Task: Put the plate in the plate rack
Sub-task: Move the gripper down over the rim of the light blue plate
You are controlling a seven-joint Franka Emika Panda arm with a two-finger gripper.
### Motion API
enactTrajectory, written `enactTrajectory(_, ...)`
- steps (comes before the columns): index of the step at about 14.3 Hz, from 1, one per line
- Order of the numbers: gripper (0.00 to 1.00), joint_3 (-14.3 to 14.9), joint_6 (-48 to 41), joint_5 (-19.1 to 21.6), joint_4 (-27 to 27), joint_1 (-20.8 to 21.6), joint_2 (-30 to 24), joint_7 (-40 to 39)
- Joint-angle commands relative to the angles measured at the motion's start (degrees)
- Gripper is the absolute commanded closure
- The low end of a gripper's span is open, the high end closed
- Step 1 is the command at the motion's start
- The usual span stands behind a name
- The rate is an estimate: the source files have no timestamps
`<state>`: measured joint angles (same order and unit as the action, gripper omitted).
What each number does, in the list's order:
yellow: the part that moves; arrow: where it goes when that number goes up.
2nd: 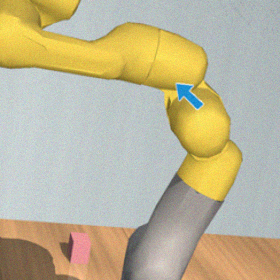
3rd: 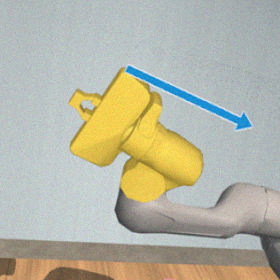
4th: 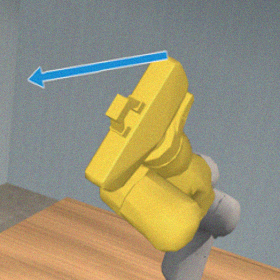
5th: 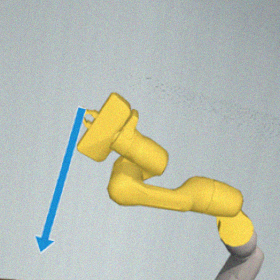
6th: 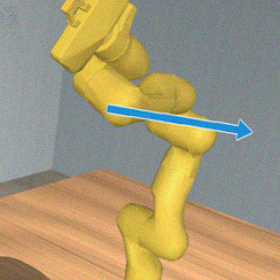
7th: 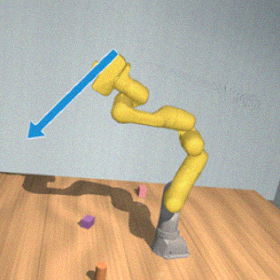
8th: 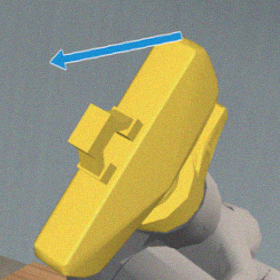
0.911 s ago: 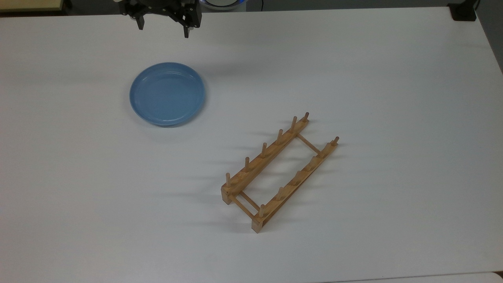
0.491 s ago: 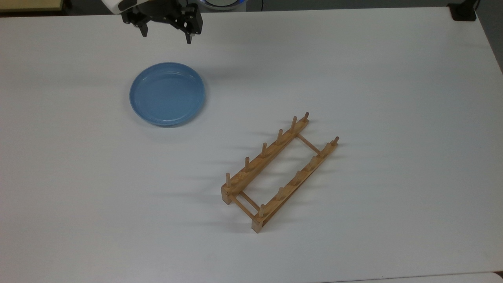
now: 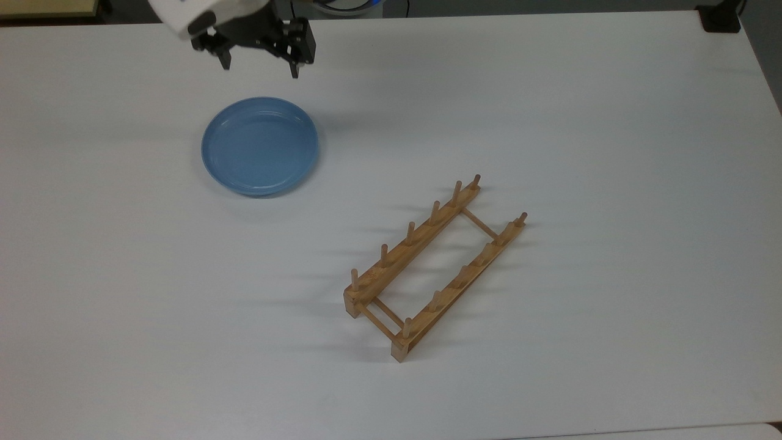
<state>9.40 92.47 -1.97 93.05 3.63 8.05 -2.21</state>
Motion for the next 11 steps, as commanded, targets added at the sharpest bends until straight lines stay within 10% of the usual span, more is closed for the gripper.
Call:
enactTrajectory(1, 0.00, 2.0, 0.3, 5.7, -7.9, -2.4, 10.0, -10.7)
enactTrajectory(4, 0.00, 7.1, 0.5, 7.7, -8.0, -1.0, 14.3, -23.4)
enactTrajectory(11, 0.07, 8.2, 9.4, 7.3, -5.3, -1.4, 19.8, -32.2)
